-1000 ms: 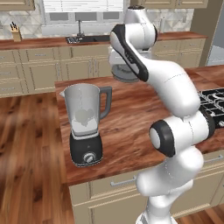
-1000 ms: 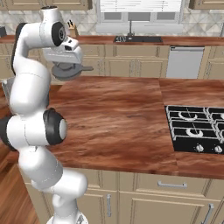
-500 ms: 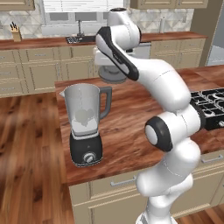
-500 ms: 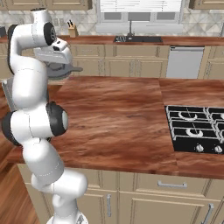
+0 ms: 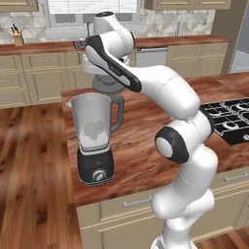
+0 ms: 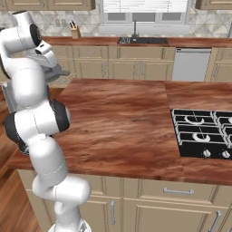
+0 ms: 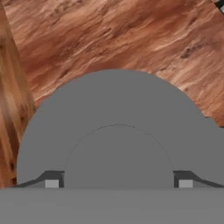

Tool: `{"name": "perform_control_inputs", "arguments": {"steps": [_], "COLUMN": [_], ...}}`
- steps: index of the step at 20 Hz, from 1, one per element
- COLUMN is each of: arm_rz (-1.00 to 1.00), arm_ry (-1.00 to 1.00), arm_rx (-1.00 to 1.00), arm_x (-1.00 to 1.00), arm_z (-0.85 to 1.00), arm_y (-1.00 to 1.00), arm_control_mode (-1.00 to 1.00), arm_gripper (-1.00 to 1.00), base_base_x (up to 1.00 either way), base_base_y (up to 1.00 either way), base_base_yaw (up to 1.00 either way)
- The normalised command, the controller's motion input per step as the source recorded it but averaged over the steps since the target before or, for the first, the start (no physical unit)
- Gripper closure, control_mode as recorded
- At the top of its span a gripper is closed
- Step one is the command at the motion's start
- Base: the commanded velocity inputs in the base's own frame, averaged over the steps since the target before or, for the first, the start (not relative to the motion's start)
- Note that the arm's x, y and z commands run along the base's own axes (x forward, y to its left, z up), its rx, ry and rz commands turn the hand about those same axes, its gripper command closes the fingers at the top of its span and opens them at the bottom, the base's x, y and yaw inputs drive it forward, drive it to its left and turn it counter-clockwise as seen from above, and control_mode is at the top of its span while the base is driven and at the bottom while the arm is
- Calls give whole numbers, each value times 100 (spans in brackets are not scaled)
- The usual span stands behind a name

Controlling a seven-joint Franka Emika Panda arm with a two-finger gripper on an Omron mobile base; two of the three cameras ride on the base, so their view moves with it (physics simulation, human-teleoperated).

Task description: Grab the garlic and lime from the fridge, place them in the blender, close the lid, and turn on the blender to create a marinade.

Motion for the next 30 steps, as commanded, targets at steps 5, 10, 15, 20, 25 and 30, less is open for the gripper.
{"name": "perform_control_inputs", "arguments": {"steps": [5,10,15,20,25,30], "arm_rz": [-14,-9,0,0,0,0], "arm_ry": [0,0,0,-1,0,0], "arm_rx": [0,1,1,2,4,5], "arm_x": [15,-11,4,-59,-92,-66], "arm_z": [2,25,45,30,-13,-42], "arm_y": [65,-11,-4,3,22,12], "arm_control_mode": [-100,-100,-100,-100,-100,-100], "arm_gripper": [100,100,100,100,100,100], "base_base_x": [0,0,0,0,0,0], "base_base_y": [0,0,0,0,0,0], "base_base_yaw": [0,0,0,0,0,0]}}
